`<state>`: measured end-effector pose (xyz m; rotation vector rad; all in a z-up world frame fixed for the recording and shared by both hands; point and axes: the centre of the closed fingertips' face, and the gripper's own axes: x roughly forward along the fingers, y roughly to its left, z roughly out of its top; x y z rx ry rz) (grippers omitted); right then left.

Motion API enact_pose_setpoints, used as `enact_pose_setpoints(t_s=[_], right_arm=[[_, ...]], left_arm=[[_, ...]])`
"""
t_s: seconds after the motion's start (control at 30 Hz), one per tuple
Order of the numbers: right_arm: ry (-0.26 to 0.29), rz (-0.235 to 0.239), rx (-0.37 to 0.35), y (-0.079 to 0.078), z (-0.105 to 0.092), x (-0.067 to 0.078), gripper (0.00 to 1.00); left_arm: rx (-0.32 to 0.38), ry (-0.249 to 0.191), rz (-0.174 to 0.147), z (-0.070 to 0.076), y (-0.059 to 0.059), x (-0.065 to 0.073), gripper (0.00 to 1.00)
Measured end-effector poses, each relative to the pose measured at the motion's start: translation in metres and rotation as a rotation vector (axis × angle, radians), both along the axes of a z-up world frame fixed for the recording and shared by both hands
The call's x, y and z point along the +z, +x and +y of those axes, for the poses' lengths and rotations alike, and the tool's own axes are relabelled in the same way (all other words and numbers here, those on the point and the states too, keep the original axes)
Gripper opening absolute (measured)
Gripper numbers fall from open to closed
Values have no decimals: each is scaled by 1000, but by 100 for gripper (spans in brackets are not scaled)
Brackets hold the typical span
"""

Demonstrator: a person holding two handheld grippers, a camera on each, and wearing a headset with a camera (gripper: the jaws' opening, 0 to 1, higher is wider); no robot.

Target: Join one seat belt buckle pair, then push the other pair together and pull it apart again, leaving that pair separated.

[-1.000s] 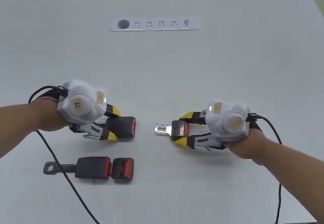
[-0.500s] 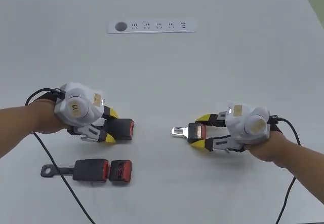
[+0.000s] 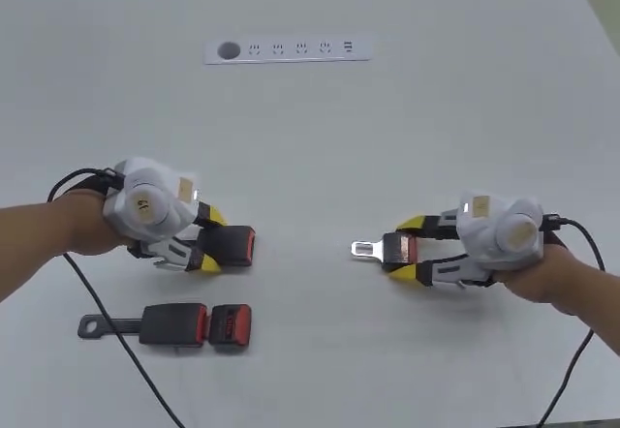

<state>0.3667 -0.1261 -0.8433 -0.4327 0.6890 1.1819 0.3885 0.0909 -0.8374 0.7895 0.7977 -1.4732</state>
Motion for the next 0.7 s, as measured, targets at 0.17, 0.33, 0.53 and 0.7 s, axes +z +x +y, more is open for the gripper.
enact_pose_setpoints(t_s=[0.17, 0.33, 0.53, 0.7], right_arm=[[-22, -9, 18, 0, 1, 0, 38], [-38, -7, 38, -4, 6, 0, 49], [-12, 16, -89, 2, 6, 2, 59], [44, 22, -232, 7, 6, 11, 78]], left_arm=[[8, 0, 4, 0, 0, 0, 36], [66, 5, 28, -2, 0, 1, 36], [189, -24, 56, -1, 3, 14, 58], [336, -102, 20, 4, 14, 35, 69]])
